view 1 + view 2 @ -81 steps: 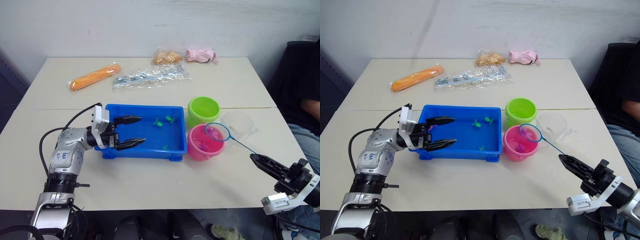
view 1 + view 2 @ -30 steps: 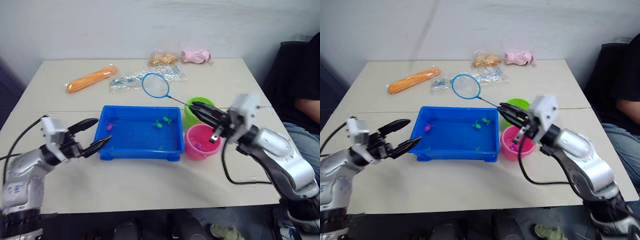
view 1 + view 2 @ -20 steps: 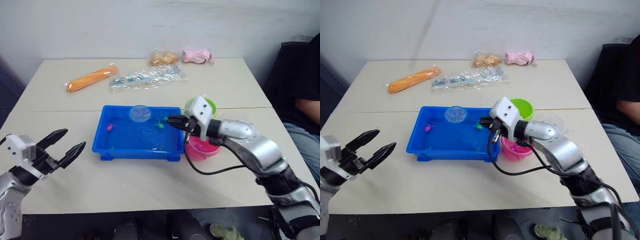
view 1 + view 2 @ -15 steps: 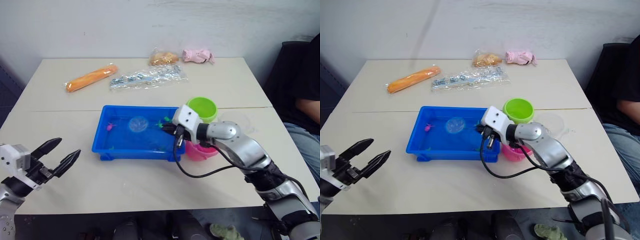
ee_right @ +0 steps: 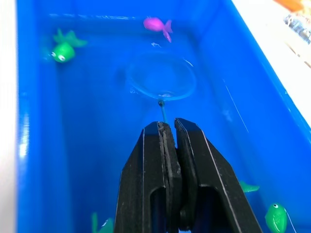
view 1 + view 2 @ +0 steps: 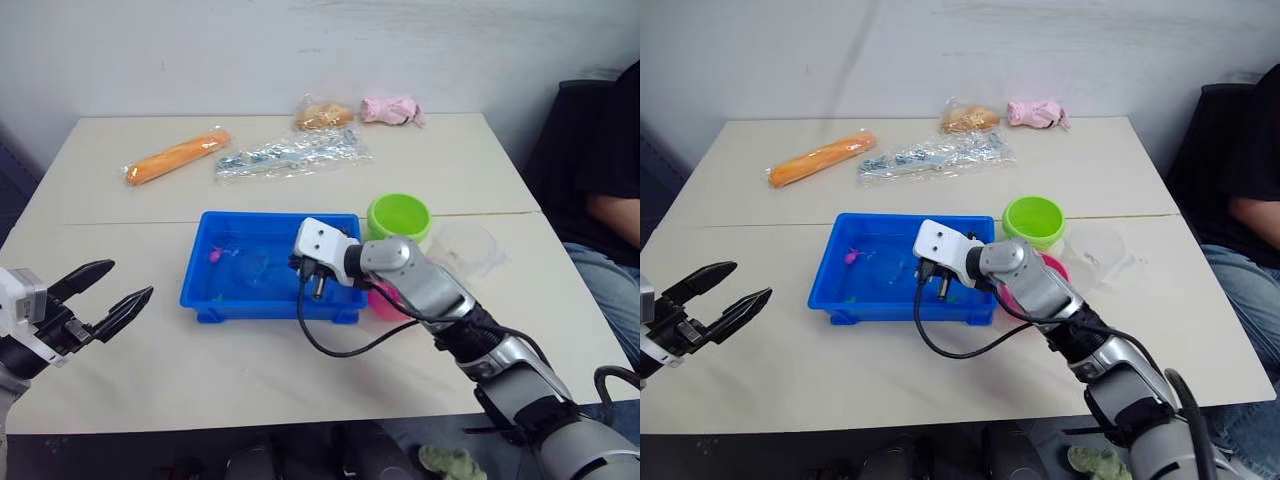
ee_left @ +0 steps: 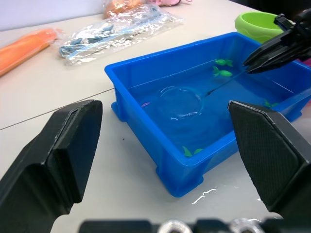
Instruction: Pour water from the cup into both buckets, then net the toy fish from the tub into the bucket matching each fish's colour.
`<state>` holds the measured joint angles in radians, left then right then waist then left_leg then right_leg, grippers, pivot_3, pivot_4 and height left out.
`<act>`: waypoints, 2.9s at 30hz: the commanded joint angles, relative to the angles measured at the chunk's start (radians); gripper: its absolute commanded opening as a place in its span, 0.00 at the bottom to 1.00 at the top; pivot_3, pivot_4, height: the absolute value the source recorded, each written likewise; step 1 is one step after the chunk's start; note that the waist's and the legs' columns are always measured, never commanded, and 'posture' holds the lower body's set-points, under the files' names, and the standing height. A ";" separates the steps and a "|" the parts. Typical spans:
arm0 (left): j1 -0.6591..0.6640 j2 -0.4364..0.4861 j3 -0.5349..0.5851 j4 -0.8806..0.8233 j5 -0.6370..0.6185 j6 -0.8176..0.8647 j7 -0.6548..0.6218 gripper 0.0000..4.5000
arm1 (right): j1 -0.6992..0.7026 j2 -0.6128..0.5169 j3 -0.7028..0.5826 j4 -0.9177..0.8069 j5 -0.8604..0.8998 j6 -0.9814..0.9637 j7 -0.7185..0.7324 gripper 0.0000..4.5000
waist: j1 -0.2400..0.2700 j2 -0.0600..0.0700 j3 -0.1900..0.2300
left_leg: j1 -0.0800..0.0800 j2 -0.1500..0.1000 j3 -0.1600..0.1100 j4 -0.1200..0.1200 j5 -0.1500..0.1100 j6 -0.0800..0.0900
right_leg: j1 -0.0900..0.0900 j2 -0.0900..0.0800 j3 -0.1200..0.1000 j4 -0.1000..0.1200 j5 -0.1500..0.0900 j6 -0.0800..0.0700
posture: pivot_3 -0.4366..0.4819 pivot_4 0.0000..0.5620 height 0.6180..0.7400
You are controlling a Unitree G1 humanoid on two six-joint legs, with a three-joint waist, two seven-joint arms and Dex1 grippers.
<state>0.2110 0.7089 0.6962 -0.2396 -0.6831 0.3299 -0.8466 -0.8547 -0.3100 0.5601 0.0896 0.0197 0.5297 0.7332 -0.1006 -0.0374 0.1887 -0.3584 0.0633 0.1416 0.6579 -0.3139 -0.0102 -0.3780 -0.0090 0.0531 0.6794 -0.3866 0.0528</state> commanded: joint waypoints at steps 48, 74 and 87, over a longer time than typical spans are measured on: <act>-0.016 0.040 0.072 0.023 -0.017 0.009 -0.071 0.99 | 0.132 0.223 -0.170 0.167 -0.010 -0.481 0.049 0.00 | -0.042 0.000 0.000 | 0.000 0.000 0.001 -0.010 0.001 -0.002 | -0.002 0.000 0.000 -0.006 0.000 0.000 | 0.48 0.27 1.00; -0.434 0.257 -0.346 0.083 0.022 0.056 -0.328 0.99 | 0.402 -0.255 -0.539 -0.446 0.325 -0.187 0.204 0.00 | 0.010 0.002 0.001 | -0.002 0.000 -0.001 -0.010 0.001 -0.002 | 0.000 0.000 -0.002 -0.011 0.000 0.000 | 0.48 0.27 1.00; -0.800 0.094 -0.583 0.295 0.072 0.039 -0.426 0.99 | 0.828 -0.423 -1.045 -0.781 0.524 -0.126 0.170 0.00 | 0.033 0.002 0.001 | -0.013 -0.001 -0.001 -0.006 0.001 -0.002 | -0.009 0.001 -0.001 -0.009 0.000 0.000 | 0.48 0.27 1.00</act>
<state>-0.5735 0.8011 0.1012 0.0563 -0.6094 0.3839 -1.2617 -0.0394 -0.7273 -0.4102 -0.6376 0.5141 0.4325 0.9034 -0.0677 -0.0355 0.1900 -0.3715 0.0626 0.1410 0.6527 -0.3134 -0.0118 -0.3881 -0.0072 0.0524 0.6719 -0.3868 0.0530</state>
